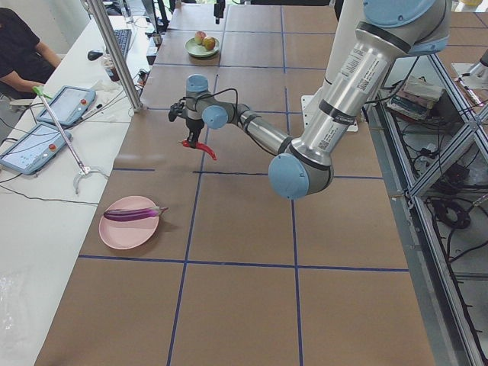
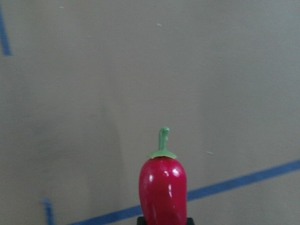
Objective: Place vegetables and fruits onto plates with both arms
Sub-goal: 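Place the chili pepper on the pink plate beside the eggplant with the left gripper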
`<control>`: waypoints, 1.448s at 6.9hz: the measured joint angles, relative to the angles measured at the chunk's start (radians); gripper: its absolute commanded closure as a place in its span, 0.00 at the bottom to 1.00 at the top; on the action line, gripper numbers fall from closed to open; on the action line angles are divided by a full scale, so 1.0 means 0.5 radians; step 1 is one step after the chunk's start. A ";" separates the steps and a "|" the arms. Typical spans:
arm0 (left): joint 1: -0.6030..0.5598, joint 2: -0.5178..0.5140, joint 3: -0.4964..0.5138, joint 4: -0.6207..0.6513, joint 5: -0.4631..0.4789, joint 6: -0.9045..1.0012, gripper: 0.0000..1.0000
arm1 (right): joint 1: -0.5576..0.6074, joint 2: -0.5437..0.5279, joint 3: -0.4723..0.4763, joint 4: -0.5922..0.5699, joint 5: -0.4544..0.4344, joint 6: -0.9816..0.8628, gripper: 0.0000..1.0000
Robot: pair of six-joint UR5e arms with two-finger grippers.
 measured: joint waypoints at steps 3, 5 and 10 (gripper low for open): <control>-0.507 -0.176 0.856 -0.240 -0.001 -0.039 0.92 | -0.041 -0.086 0.081 0.017 0.003 0.009 0.00; -0.619 -0.332 1.315 -0.459 0.008 -0.043 0.50 | -0.061 -0.102 0.109 0.017 -0.002 0.027 0.00; -0.648 -0.464 1.634 -0.686 -0.006 0.013 0.00 | -0.071 -0.119 0.130 0.017 -0.018 0.027 0.00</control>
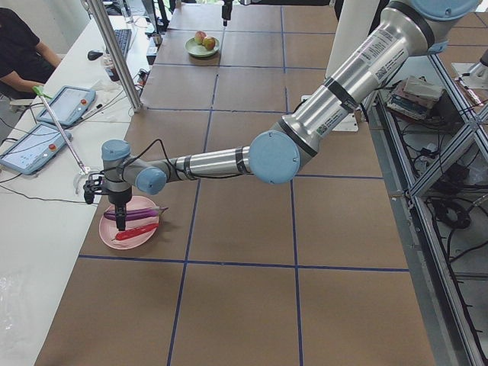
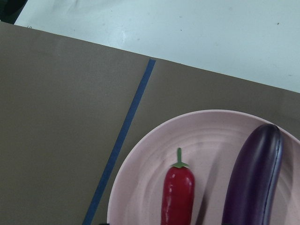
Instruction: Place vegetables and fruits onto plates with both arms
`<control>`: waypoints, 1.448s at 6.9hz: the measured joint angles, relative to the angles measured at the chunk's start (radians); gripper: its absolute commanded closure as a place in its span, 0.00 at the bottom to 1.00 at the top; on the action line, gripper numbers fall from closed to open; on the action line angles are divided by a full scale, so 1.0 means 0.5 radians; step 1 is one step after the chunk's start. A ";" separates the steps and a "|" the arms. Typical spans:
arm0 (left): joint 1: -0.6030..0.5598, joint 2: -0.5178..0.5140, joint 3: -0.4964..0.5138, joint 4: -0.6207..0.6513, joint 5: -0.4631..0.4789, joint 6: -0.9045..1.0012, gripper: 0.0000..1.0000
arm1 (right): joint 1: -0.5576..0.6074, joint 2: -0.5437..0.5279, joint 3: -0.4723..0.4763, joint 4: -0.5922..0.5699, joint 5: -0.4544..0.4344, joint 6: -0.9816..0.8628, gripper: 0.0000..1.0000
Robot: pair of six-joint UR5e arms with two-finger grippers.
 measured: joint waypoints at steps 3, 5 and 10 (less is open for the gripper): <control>-0.231 0.141 -0.104 0.014 -0.480 0.463 0.00 | 0.161 -0.098 -0.045 -0.026 -0.001 -0.307 0.00; -0.345 0.321 -0.250 0.022 -0.625 0.853 0.00 | 0.314 -0.172 -0.142 -0.031 0.001 -0.620 0.00; -0.541 0.520 -0.520 0.303 -0.976 1.265 0.00 | 0.526 -0.242 -0.211 -0.343 0.075 -1.109 0.00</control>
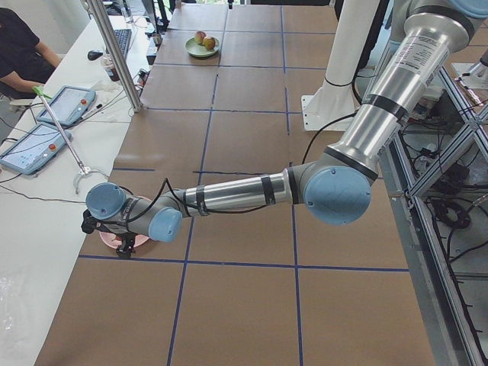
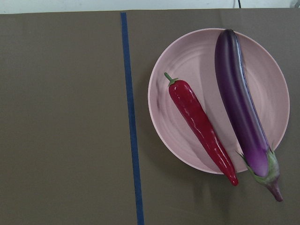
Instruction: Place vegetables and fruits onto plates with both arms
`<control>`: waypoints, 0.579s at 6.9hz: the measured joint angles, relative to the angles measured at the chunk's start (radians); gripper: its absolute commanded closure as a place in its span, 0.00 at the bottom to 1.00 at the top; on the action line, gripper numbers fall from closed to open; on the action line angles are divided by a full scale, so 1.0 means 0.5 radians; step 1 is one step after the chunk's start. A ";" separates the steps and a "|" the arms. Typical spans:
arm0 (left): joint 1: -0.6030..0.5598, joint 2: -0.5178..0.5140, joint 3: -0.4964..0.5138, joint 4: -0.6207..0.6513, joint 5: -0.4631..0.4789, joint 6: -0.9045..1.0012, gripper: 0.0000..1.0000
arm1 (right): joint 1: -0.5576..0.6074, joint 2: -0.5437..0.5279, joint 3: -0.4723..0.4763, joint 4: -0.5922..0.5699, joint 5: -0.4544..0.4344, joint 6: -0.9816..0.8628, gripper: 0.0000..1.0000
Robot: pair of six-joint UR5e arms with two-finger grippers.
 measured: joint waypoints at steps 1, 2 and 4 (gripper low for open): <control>-0.016 0.028 -0.084 0.119 0.076 0.003 0.00 | 0.030 -0.002 0.007 -0.052 0.022 -0.042 0.00; -0.002 0.089 -0.246 0.254 0.230 0.013 0.00 | 0.048 -0.006 0.011 -0.071 0.025 -0.067 0.00; 0.024 0.440 -0.895 0.633 0.447 0.090 0.00 | 0.059 -0.051 0.014 -0.081 0.010 -0.113 0.00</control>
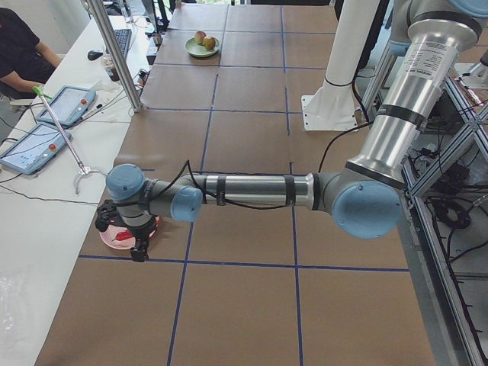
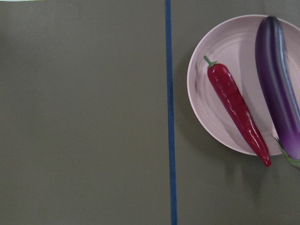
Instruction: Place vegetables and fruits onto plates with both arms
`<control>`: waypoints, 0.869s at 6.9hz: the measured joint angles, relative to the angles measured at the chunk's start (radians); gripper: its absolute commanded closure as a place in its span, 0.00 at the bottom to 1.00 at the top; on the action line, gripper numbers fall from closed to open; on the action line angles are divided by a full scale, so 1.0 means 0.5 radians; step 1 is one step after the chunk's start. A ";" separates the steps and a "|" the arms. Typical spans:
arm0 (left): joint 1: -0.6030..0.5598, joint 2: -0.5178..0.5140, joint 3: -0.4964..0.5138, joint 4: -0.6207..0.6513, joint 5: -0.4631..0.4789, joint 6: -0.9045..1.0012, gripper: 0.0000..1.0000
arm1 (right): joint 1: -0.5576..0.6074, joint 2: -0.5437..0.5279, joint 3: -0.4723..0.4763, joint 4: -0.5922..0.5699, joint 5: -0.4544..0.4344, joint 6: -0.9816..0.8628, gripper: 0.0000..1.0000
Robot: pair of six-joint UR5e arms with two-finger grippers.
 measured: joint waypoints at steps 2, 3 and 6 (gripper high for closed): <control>0.006 0.368 -0.573 0.326 0.063 0.030 0.00 | 0.073 -0.181 0.075 -0.002 0.000 -0.118 0.00; 0.009 0.511 -0.784 0.458 0.064 0.034 0.00 | 0.094 -0.313 0.172 -0.002 0.007 -0.147 0.00; 0.014 0.662 -0.940 0.505 0.057 0.040 0.00 | 0.102 -0.449 0.245 0.008 0.023 -0.164 0.00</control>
